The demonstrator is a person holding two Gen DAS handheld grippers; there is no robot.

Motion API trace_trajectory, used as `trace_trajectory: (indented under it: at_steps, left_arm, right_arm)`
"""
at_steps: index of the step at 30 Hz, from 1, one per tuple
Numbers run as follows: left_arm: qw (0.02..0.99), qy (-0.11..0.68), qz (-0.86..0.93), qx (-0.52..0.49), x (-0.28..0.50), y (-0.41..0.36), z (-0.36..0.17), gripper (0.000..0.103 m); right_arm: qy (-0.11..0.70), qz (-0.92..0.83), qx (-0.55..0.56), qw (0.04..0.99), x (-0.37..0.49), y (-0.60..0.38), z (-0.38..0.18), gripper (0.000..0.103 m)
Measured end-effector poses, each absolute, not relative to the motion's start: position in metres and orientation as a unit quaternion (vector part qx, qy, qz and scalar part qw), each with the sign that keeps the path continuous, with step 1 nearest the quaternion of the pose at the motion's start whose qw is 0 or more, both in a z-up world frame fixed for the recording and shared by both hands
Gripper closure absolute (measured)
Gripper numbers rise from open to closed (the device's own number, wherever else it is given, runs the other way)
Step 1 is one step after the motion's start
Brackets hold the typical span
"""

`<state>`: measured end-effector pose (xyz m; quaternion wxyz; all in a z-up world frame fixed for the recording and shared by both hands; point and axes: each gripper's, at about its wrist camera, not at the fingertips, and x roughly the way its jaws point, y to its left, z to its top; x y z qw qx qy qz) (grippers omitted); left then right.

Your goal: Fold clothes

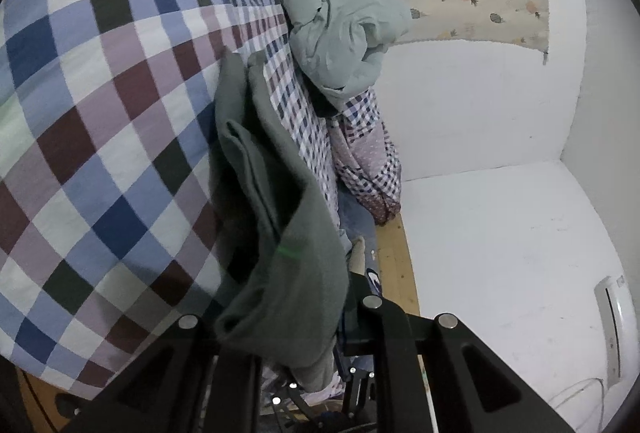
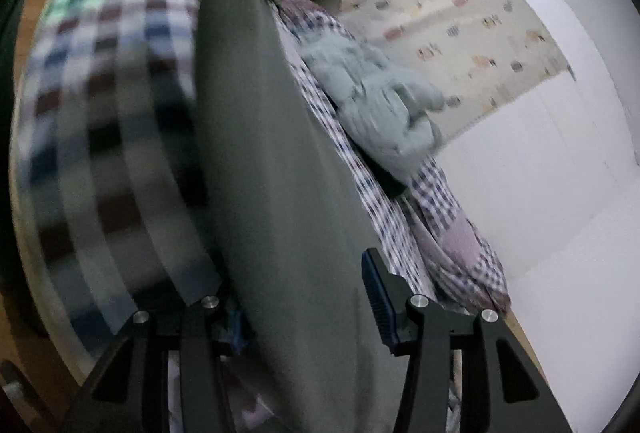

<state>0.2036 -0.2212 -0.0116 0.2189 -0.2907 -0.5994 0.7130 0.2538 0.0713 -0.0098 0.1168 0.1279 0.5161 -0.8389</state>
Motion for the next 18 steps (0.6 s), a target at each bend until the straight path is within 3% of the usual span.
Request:
trace_trajectory:
  at_steps: [18]
  left_arm:
    - [0.193, -0.603, 0.714, -0.299, 0.205, -0.224, -0.016, 0.092]
  right_arm:
    - [0.554, -0.810, 0.189, 0.007, 0.240, 0.220, -0.014, 0.049]
